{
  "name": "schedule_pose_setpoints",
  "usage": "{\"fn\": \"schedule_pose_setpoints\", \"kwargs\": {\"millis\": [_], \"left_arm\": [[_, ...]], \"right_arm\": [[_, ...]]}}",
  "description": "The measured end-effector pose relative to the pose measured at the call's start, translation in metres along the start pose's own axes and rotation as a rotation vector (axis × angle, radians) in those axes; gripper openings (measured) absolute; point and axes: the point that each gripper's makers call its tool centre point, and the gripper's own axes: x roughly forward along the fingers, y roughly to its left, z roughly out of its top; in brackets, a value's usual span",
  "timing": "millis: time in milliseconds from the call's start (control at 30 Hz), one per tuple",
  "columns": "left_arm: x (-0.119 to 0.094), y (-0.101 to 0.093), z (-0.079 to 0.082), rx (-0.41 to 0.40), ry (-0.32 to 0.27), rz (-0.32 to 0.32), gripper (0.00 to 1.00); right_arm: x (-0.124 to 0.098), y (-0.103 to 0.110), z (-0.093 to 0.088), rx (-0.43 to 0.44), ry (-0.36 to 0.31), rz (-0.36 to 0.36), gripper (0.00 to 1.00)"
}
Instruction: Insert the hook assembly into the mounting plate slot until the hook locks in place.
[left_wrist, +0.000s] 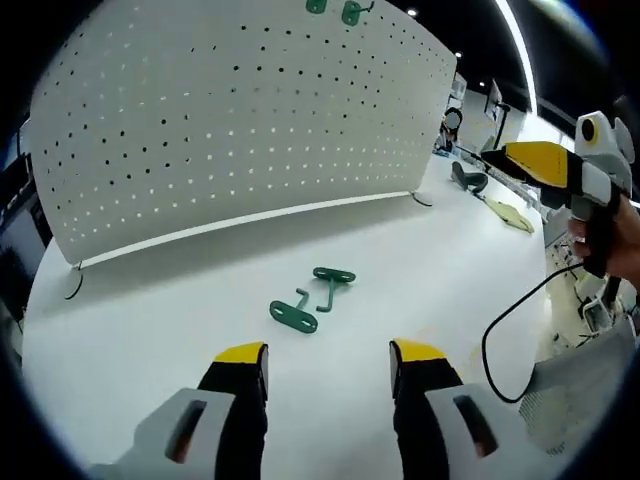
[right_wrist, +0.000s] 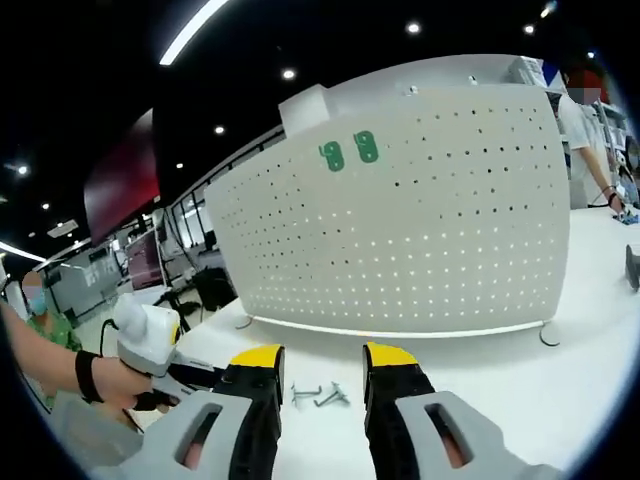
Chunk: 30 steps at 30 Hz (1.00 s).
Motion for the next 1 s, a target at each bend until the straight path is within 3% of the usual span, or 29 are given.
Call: {"fn": "schedule_pose_setpoints", "kwargs": {"millis": [300, 433, 1000], "left_arm": [[0.013, 0.007, 0.001, -0.072, 0.013, 0.011, 0.43], [0.018, 0.008, 0.002, -0.096, 0.018, 0.008, 0.31], [0.035, 0.015, -0.002, -0.19, 0.06, 0.039, 0.27]], "right_arm": [[-0.001, 0.0, -0.01, 0.014, 0.015, 0.002, 0.31], [-0.001, 0.004, -0.015, 0.024, 0.021, 0.008, 0.31], [-0.001, 0.004, -0.025, 0.037, 0.044, 0.004, 0.3]]}}
